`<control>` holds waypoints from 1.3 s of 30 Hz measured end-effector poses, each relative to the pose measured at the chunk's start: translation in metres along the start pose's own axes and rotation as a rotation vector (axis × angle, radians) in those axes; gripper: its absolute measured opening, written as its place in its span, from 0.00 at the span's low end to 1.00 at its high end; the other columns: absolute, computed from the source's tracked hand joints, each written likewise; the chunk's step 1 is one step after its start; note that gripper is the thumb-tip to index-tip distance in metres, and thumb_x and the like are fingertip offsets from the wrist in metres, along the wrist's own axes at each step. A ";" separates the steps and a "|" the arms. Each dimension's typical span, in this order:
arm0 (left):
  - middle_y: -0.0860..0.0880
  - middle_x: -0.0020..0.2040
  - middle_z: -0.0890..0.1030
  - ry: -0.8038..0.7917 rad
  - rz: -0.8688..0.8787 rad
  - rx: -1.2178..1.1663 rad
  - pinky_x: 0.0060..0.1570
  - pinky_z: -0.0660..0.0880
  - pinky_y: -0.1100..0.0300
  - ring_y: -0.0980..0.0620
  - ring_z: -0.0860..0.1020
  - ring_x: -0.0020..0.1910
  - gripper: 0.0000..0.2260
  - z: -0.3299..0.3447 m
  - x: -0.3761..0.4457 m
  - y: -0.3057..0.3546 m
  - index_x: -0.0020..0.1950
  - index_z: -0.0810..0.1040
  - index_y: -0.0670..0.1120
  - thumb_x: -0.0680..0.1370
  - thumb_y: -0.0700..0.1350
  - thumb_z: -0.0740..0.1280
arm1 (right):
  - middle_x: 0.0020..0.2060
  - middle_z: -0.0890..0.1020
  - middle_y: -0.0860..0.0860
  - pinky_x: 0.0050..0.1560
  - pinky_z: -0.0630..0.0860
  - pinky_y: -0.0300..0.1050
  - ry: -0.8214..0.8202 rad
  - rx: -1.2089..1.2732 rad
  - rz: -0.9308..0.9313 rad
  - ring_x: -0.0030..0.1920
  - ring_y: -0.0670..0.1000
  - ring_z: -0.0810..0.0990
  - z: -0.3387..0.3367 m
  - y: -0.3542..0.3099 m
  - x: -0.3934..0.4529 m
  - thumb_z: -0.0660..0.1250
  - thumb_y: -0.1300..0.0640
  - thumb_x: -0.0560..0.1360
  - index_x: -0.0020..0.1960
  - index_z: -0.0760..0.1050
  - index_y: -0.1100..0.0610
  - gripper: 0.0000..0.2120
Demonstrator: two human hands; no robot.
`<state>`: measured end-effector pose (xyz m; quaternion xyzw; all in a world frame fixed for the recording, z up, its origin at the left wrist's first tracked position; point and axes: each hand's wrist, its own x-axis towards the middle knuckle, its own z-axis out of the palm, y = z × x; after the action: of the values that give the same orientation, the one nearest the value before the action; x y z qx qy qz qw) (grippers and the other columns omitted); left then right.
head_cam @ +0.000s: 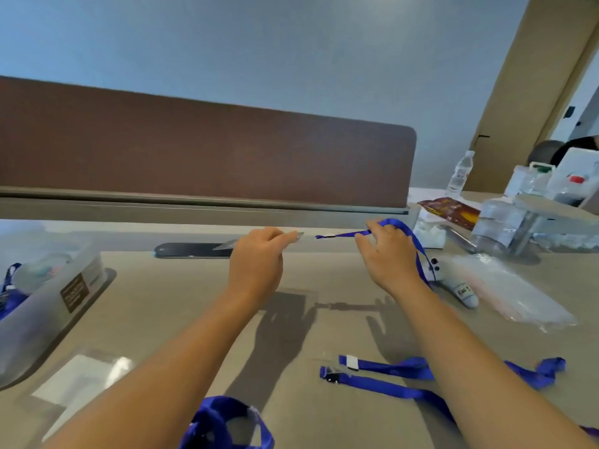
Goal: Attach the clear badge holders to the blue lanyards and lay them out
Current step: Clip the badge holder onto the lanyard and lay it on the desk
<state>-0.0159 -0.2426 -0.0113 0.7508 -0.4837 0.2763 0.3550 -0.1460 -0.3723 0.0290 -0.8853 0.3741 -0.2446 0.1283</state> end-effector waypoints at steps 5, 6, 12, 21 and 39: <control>0.40 0.53 0.81 -0.257 -0.172 0.041 0.48 0.74 0.52 0.39 0.77 0.51 0.15 0.017 -0.037 -0.048 0.57 0.75 0.45 0.73 0.33 0.60 | 0.60 0.76 0.59 0.58 0.71 0.51 -0.352 0.109 0.104 0.59 0.59 0.74 0.075 -0.005 -0.014 0.52 0.53 0.79 0.68 0.64 0.61 0.20; 0.41 0.55 0.80 -0.323 -0.219 0.056 0.49 0.71 0.53 0.40 0.75 0.54 0.15 0.018 -0.043 -0.057 0.58 0.75 0.46 0.74 0.34 0.59 | 0.57 0.77 0.59 0.57 0.72 0.51 -0.396 0.104 0.106 0.57 0.58 0.75 0.088 -0.005 -0.017 0.52 0.53 0.79 0.66 0.66 0.61 0.19; 0.41 0.43 0.83 -0.519 -0.155 0.222 0.36 0.75 0.52 0.39 0.78 0.41 0.05 0.014 -0.066 -0.085 0.43 0.80 0.44 0.69 0.37 0.68 | 0.59 0.72 0.59 0.58 0.68 0.52 -0.409 -0.264 -0.007 0.60 0.59 0.70 0.125 -0.013 -0.026 0.52 0.48 0.78 0.60 0.71 0.56 0.18; 0.43 0.75 0.52 -0.889 -0.450 0.291 0.71 0.47 0.39 0.40 0.49 0.73 0.38 0.020 -0.082 -0.093 0.70 0.52 0.50 0.67 0.70 0.56 | 0.76 0.48 0.55 0.72 0.43 0.66 -0.614 -0.304 -0.028 0.75 0.62 0.46 0.149 -0.013 -0.037 0.47 0.38 0.76 0.74 0.47 0.45 0.29; 0.44 0.75 0.48 -0.859 -0.449 0.310 0.70 0.44 0.36 0.39 0.44 0.73 0.45 0.009 -0.087 -0.124 0.70 0.49 0.50 0.60 0.74 0.49 | 0.77 0.43 0.51 0.72 0.40 0.66 -0.595 -0.297 -0.211 0.76 0.56 0.40 0.163 -0.015 -0.007 0.46 0.37 0.76 0.74 0.44 0.44 0.30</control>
<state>0.0662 -0.1684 -0.1156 0.9259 -0.3660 -0.0723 0.0592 -0.0548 -0.3499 -0.1057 -0.9606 0.2584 0.0692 0.0757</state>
